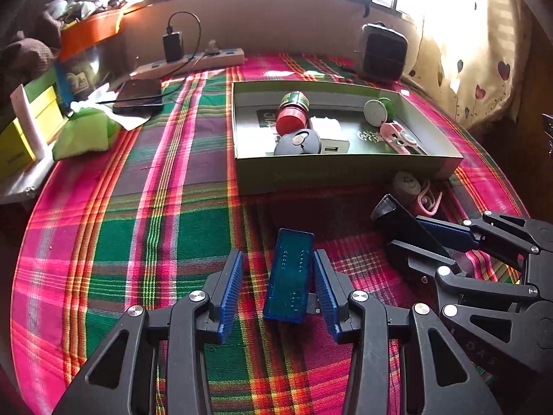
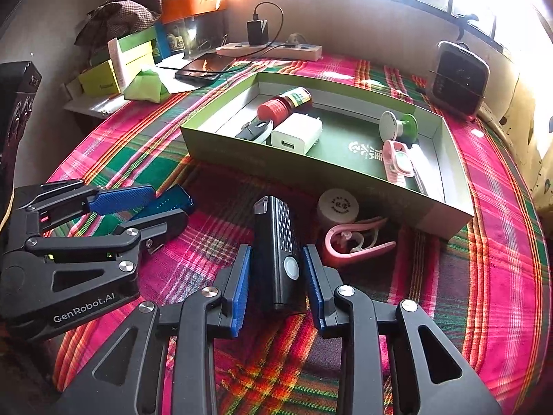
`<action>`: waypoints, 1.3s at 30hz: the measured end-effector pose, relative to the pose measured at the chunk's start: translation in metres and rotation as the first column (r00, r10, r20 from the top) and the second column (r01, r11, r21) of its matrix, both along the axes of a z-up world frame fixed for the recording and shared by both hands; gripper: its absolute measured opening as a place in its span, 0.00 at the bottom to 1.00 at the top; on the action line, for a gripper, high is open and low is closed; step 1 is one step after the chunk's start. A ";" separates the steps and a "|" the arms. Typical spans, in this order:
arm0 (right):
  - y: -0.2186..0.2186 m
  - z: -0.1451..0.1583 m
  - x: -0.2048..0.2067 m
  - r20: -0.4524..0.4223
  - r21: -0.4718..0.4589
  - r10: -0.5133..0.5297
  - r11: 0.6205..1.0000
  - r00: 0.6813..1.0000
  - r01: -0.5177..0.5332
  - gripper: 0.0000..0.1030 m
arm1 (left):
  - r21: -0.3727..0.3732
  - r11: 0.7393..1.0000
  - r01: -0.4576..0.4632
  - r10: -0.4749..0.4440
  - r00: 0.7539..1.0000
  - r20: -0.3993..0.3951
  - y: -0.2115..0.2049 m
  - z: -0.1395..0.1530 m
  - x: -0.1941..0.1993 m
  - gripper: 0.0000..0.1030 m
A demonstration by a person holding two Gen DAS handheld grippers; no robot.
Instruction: Organize rigid objects
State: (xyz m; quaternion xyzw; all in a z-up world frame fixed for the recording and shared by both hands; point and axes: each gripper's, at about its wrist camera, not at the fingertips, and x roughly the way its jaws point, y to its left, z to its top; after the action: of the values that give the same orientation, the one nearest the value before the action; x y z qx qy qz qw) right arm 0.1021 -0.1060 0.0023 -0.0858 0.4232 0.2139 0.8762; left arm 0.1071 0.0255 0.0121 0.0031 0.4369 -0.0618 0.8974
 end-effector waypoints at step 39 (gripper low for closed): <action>-0.012 0.009 -0.004 -0.015 0.095 -0.024 0.995 1.000 0.026 0.29 | -0.061 0.998 -0.003 0.005 1.000 0.026 0.007 0.010 -0.005 0.20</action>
State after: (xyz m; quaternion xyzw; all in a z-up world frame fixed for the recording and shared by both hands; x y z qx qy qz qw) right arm 0.0984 -0.1176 0.0109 -0.0372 0.4198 0.2233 0.8789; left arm 0.1018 0.0329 0.0218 -0.0241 0.4232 -0.0732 0.9028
